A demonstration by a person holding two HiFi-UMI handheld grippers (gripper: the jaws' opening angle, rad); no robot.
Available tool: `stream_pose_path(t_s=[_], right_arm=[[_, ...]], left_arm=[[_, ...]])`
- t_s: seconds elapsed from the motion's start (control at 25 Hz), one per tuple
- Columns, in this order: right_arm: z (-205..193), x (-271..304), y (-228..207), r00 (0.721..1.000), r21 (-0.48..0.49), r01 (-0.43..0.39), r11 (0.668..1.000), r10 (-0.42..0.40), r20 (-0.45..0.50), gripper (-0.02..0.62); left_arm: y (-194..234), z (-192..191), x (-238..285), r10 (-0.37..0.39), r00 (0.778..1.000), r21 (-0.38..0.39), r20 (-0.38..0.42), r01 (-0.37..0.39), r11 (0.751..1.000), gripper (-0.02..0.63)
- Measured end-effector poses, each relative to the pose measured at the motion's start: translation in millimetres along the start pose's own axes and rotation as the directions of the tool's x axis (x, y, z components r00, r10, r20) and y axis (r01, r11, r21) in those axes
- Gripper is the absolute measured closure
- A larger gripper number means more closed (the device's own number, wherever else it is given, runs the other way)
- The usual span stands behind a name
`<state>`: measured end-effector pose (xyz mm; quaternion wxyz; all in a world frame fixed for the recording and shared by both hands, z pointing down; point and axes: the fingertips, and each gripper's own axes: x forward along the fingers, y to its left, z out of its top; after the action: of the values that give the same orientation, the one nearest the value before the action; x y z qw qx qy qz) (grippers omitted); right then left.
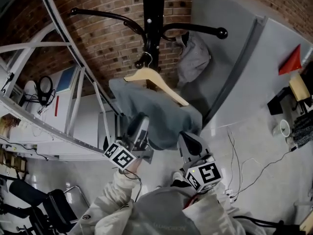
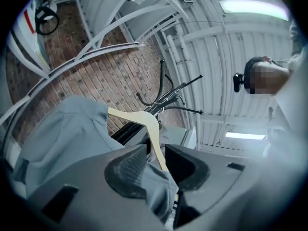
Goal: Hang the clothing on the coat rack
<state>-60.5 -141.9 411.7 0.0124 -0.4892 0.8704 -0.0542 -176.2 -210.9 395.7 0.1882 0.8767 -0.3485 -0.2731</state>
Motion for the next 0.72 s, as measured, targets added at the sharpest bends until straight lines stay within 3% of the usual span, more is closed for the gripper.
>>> stream_pose_path(t_s=[0.16,0.36,0.48,0.6,0.72], right_arm=[[-5,-10,32,1.000,-0.001,0.012,1.000,-0.012,0.002,0.571],[-14,-22,77,1.000,0.006,0.004,1.000,-0.004,-0.003,0.571],[-19,-33,98,1.000,0.008,0.008,1.000,-0.007,-0.012,0.571],[-25,-44,111,0.999,0.012,0.027,1.000,-0.027,-0.020,0.571],[-30,-54,121,0.998,0.002,0.048,0.999,-0.048,-0.030,0.571]], left_arm=[[-16,1,-37,0.012,0.998,0.119,-0.057,-0.006,0.993,0.507],[-31,0,-89,0.068,0.991,0.276,-0.116,-0.034,0.960,0.561],[-41,-8,-115,0.105,0.981,0.376,-0.161,-0.037,0.926,0.583],[-46,-21,-135,0.166,0.963,0.488,-0.210,-0.044,0.872,0.597],[-56,-33,-152,0.204,0.949,0.550,-0.240,-0.040,0.834,0.597]])
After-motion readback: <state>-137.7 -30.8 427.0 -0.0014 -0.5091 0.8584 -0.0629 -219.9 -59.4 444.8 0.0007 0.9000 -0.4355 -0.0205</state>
